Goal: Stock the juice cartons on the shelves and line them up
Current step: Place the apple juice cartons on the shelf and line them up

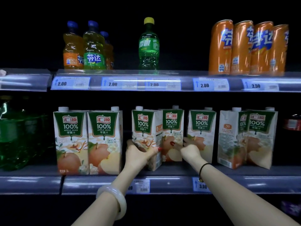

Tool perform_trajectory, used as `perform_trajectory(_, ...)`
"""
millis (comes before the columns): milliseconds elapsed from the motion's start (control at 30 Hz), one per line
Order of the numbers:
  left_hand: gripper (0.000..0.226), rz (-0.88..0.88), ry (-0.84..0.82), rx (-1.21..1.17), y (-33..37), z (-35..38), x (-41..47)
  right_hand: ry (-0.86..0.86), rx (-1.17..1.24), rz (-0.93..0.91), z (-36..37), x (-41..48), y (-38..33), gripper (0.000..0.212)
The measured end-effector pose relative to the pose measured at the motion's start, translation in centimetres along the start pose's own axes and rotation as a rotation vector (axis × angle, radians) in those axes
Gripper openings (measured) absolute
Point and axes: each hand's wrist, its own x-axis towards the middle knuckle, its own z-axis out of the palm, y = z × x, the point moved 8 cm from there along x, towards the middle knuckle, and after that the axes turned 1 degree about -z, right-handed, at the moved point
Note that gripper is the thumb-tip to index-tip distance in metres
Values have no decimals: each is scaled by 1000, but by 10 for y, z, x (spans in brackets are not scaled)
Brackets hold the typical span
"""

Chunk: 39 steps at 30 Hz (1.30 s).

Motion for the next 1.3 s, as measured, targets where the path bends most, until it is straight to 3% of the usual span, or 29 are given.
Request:
perform_trajectory(67,83,12,19,18,2,-2,-2,39,36,21,-3,3,1,58)
perform_trajectory(333,72,-23,45,97,8,-7,-8,125,-44,105,-14,9,12,35)
perform_trajectory(500,77,-81,51,142,11,-12,-17,161,-41,21,-33,-5,5,17)
perform_trajectory(767,82,-140,109,192,19,-21,-32,53,26,-87,-50,-45,-13,15)
perform_trajectory(1067,85,-128,270,342,30,-29,-57,56,58,-92,-37,-56,-16,16)
perform_trajectory(1300,83,-91,292,366,32,-29,-60,73,51,-110,-34,-55,-15,23)
